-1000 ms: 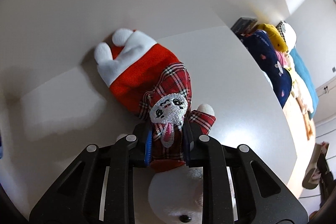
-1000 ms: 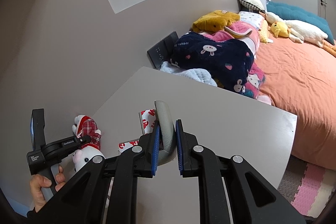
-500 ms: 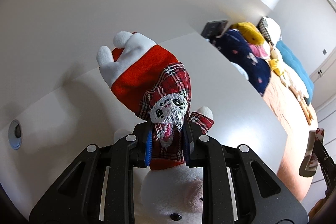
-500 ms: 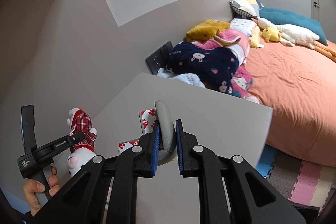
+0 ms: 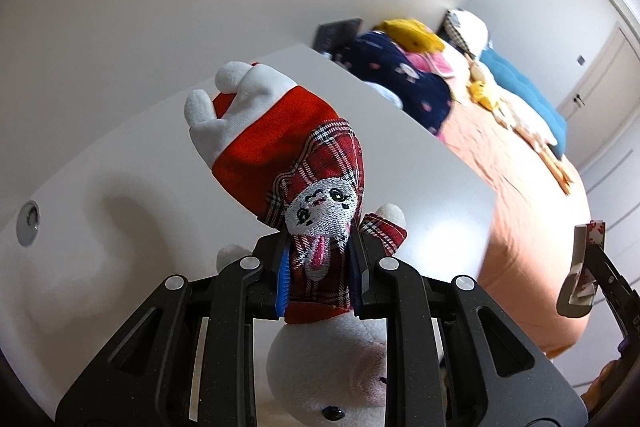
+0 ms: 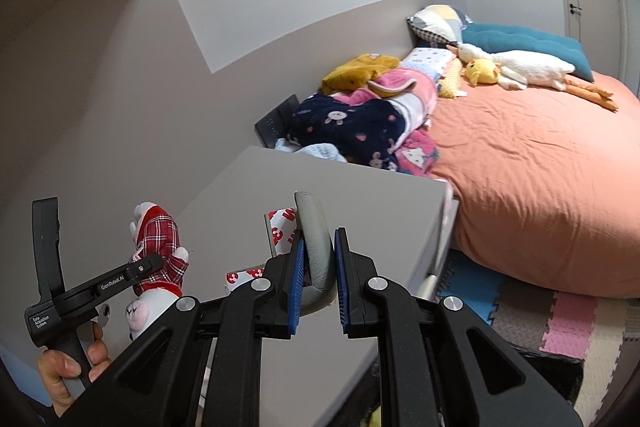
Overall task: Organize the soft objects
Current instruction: 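Carry the bunny with the left gripper while the right carries the grey box to the bin, then open both grippers over the bin to drop bunny and box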
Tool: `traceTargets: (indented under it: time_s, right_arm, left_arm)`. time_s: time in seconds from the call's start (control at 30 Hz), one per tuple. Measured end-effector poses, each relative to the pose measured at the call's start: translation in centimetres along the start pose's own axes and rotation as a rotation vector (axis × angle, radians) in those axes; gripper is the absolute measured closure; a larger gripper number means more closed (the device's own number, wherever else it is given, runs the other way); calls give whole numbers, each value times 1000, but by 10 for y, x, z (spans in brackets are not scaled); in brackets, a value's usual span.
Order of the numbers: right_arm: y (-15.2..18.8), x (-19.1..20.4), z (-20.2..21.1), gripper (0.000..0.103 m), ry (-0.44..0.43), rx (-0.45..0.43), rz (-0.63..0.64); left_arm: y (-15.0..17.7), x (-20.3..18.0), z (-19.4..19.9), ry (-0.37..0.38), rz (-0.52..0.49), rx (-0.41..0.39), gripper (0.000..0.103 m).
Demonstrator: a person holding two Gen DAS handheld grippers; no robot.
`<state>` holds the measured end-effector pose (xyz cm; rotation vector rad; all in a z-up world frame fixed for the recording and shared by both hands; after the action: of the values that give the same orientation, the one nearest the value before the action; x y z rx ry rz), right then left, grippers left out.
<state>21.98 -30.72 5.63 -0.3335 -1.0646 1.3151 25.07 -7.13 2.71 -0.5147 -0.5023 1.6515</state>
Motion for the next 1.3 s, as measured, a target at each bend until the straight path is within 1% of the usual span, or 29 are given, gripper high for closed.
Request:
traceTargets:
  time_s: [0.37,0.7,0.9,0.97,1.0,1.03,1.07,1.1,1.13,1.2,1.27,1.3]
  right_arm:
    - [30,-31,63,87,59,-43,-27]
    - [56,-74,107,87,144,-65,-71]
    - [68,-90,130,87,203,-73,-65]
    - [71,-95,137,87,227,-73,-59]
    - [73,-97,141,87,236,-75,-58]
    - [76,-99,145,80,247,-77,-56]
    - [77,-100,148,60,259,-81,-55]
    - [78,-102,152,48,275,-91,-52]
    - [79,-104,158,36,302,-111,-47]
    - [80,-106,166,34,341,-126,-34]
    - [83,-110,169,31,347,-129,-39]
    - [84,-112,170,31,347,-129,-43]
  left_arm:
    - [52,-70,31,84,-134,-13,81]
    - [94,-130,37,144,-259,-2,81]
    - [120,-160,42,174,-351,1,81]
    - [127,-167,43,183,-385,5,79]
    - [132,-171,43,192,-405,11,75]
    - [136,-175,44,206,-423,20,66]
    - [141,-179,44,220,-438,30,56]
    - [143,-181,45,229,-442,26,27]
    - [144,-182,47,226,-442,11,6]
    - [145,-184,51,212,-452,-31,6]
    - [147,-185,52,213,-462,-31,6]
    - [148,-184,53,215,-460,-29,6]
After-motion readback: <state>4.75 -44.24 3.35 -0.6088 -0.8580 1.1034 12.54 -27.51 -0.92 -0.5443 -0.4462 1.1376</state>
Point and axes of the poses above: each gripper's, at about its wrist camera, not at the fingertips, and z roughly against the way its jaws point, x to its left, y to its underside, the point moved 7 cm from there along -z, roughly the way its jaws point, and after that the axes turned 13 degrees about -y, right-handed, at the moved point
